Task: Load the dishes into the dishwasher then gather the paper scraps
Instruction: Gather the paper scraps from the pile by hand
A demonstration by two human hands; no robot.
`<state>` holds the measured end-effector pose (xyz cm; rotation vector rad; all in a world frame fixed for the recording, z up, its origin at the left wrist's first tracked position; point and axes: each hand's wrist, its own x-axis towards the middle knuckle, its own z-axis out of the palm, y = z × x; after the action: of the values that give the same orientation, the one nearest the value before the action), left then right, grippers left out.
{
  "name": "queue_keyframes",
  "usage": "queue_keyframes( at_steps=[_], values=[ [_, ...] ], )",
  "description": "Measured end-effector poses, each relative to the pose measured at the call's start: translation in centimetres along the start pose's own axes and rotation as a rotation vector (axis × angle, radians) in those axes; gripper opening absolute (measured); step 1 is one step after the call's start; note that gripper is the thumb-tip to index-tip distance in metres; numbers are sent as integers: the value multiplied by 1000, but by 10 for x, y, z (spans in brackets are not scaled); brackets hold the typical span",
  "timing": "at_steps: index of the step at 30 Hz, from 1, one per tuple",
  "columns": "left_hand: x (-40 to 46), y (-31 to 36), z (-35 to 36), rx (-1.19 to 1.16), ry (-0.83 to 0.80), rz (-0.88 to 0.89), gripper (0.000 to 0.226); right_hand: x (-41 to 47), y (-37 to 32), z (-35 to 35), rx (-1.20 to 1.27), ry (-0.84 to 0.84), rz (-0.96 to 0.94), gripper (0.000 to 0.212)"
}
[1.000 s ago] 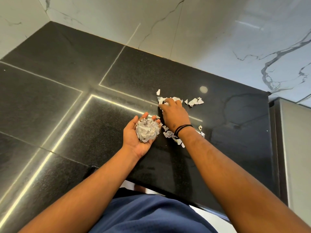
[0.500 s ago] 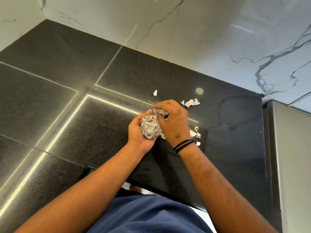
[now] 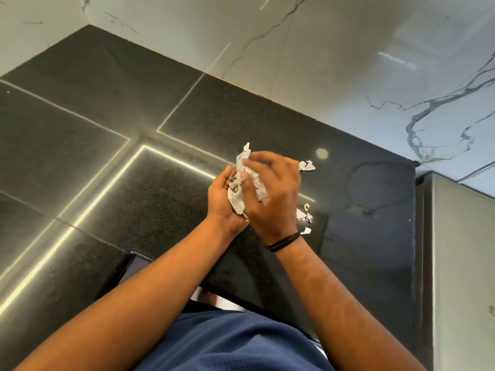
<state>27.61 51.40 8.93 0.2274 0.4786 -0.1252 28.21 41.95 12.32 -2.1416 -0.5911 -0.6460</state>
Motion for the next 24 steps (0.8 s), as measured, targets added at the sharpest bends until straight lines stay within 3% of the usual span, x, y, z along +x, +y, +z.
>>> queue_keyframes(
  at_steps=[3,5,8,11,15,20,24],
  values=[
    [-2,-6,12,-16,26,44,34,3,7,-14,137,229,202,25],
    [-6,-13,17,-22,21,75,36,2,14,-19,294,244,411,33],
    [-19,-30,21,-50,10,159,36,-2,22,-27,615,71,631,46],
    [-39,-46,14,-129,8,242,36,-21,12,-29,918,-62,799,42],
    [-78,-60,-5,-223,31,395,30,-58,-18,-26,1183,-149,877,48],
    [-149,-69,-53,-403,132,596,30,-119,-64,-15,1249,-318,989,41],
    [-212,-79,-112,-537,220,771,37,-182,-106,-3,1242,-571,1084,41]
  ],
)
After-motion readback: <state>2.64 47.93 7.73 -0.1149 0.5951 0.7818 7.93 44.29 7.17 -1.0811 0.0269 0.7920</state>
